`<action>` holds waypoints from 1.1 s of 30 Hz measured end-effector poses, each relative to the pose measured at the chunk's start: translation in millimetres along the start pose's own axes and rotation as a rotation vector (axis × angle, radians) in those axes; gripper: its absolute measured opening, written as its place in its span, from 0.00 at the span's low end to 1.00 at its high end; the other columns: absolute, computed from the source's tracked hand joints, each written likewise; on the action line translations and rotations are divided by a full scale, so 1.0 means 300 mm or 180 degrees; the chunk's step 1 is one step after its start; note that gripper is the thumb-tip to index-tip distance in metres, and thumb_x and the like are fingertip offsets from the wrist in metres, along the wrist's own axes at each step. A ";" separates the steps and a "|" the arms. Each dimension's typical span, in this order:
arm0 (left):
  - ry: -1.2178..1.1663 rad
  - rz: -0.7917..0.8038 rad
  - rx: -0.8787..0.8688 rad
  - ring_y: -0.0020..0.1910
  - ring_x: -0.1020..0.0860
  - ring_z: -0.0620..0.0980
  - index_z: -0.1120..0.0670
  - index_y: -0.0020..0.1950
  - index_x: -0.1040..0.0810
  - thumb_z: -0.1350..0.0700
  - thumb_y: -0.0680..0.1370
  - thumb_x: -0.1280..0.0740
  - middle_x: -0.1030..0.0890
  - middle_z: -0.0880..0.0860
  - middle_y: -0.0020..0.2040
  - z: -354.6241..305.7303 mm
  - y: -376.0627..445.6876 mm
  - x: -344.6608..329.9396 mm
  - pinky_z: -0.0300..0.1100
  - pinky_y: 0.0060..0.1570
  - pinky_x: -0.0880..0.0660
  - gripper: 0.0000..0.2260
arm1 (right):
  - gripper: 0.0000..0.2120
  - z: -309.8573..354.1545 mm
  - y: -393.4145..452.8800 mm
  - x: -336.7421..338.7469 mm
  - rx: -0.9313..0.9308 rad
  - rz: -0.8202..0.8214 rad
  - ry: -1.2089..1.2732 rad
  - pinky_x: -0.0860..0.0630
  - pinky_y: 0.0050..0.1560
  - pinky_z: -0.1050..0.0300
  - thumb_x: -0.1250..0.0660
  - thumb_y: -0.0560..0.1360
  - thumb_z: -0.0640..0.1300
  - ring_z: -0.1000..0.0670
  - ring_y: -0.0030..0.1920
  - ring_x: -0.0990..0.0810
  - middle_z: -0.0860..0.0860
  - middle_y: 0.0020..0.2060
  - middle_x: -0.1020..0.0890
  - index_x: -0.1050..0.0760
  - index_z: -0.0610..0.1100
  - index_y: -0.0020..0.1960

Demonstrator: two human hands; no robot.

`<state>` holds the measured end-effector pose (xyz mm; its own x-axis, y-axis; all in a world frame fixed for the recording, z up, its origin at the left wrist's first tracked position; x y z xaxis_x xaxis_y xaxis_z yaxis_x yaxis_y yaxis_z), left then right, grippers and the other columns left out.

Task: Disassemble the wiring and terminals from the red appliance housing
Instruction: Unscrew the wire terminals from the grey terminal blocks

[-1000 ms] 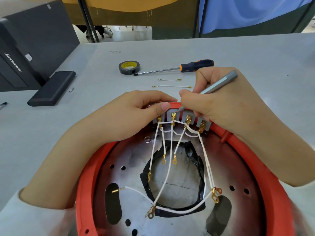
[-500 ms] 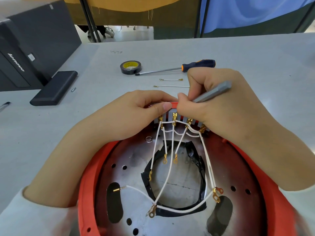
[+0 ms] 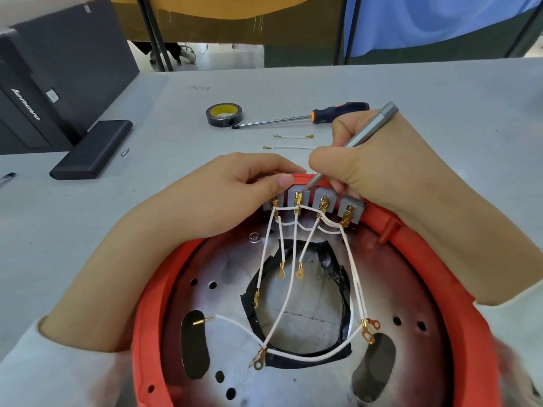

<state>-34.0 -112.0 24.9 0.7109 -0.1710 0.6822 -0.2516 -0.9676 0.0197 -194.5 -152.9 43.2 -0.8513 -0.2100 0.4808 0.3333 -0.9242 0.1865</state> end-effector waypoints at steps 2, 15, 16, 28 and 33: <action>-0.0011 -0.0016 -0.0014 0.57 0.23 0.38 0.43 0.59 0.22 0.52 0.81 0.40 0.19 0.39 0.54 -0.001 -0.002 -0.001 0.45 0.65 0.31 0.11 | 0.14 -0.002 -0.014 0.000 0.0125 -0.0117 -0.0043 0.37 0.20 0.69 0.33 0.66 0.40 0.57 0.17 0.32 0.52 0.17 0.28 0.36 0.45 0.27; 0.0001 -0.0001 0.0053 0.59 0.24 0.41 0.44 0.61 0.22 0.51 0.80 0.40 0.19 0.41 0.55 0.003 -0.004 0.000 0.46 0.65 0.32 0.12 | 0.14 0.006 -0.036 0.001 0.0385 -0.0251 -0.0452 0.33 0.26 0.59 0.31 0.67 0.46 0.55 0.23 0.32 0.41 0.28 0.24 0.34 0.45 0.29; 0.0009 0.0003 0.0045 0.59 0.24 0.40 0.44 0.61 0.22 0.51 0.80 0.40 0.19 0.40 0.55 0.003 -0.004 0.001 0.46 0.65 0.32 0.12 | 0.14 0.008 -0.036 0.002 0.0382 -0.0238 -0.0447 0.33 0.26 0.59 0.31 0.67 0.46 0.55 0.23 0.32 0.41 0.28 0.24 0.34 0.45 0.29; 0.0025 -0.0004 0.0004 0.58 0.24 0.41 0.43 0.60 0.22 0.52 0.81 0.40 0.19 0.41 0.55 0.000 -0.004 0.000 0.47 0.65 0.31 0.11 | 0.14 0.010 -0.020 0.003 0.0091 -0.0047 -0.0370 0.37 0.20 0.67 0.32 0.65 0.41 0.57 0.17 0.33 0.53 0.18 0.28 0.35 0.46 0.26; -0.0023 -0.0014 0.0029 0.58 0.23 0.41 0.45 0.61 0.22 0.53 0.81 0.40 0.19 0.41 0.56 0.001 -0.002 -0.001 0.47 0.65 0.31 0.12 | 0.15 0.000 0.001 0.002 -0.0164 0.0119 0.0012 0.37 0.19 0.68 0.34 0.65 0.40 0.55 0.16 0.34 0.51 0.16 0.27 0.36 0.46 0.24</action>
<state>-33.9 -111.4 24.4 0.7167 -0.1680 0.6768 -0.2425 -0.9700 0.0160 -194.8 -153.3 43.6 -0.8402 -0.2457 0.4835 0.3436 -0.9309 0.1241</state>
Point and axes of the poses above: each hand's wrist, its own y-axis towards the middle knuckle, its own x-axis out of the back of the hand, z = x × y, the point moved 2 cm from there along y, towards the middle knuckle
